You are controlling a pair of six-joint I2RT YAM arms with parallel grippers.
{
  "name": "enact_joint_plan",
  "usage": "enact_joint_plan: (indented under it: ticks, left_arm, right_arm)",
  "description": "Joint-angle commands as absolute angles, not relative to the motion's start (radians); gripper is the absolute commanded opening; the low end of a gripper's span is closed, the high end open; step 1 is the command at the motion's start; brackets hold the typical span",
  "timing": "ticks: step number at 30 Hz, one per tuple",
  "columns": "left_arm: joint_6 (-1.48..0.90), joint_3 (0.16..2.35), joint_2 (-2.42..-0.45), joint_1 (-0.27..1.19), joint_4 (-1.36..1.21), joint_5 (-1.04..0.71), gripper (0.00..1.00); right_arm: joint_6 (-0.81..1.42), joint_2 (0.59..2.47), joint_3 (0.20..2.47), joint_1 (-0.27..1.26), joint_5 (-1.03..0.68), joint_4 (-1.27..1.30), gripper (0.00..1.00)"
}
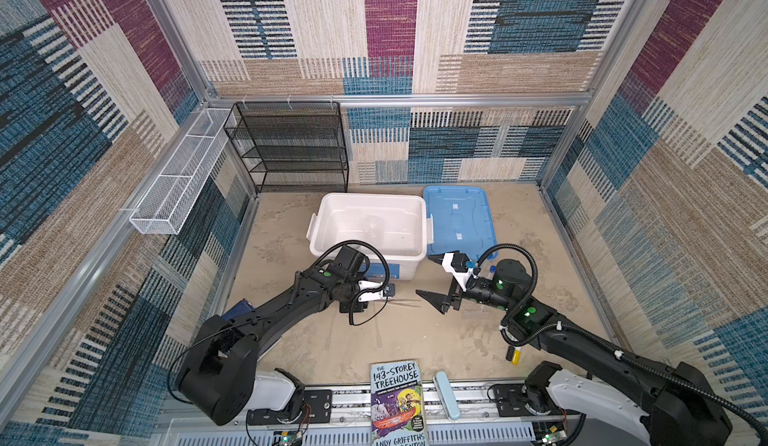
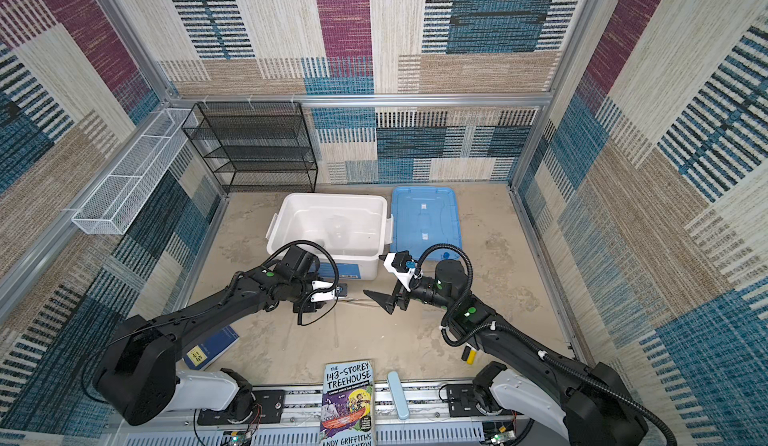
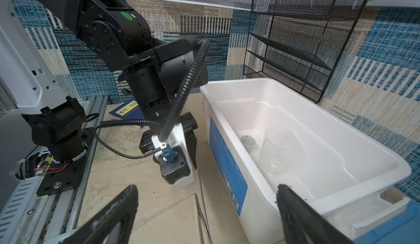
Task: Organize the chemistry lab equipment
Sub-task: 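Move the left gripper down to the metal tweezers beside the bin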
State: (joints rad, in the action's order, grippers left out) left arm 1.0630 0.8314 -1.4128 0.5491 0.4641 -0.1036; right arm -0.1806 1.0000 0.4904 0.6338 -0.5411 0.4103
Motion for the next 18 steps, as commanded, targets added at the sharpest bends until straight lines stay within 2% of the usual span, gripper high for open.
enact_joint_plan:
  ticks: [1,5,18]
  left_arm:
    - [1.102,0.834,-1.460,0.549,0.389,-0.069,0.38]
    - [1.107,0.871,-1.527,0.548,0.417,-0.075,0.33]
    - [1.107,0.892,-1.627,0.548,0.378,-0.036,0.29]
  right_arm:
    - [-0.195,0.993,0.480,0.635,-0.542,0.456,0.96]
    - [-0.205,0.985,0.471,0.635,-0.532,0.466,0.96]
    - [-0.218,0.994,0.466,0.635,-0.512,0.459,0.96]
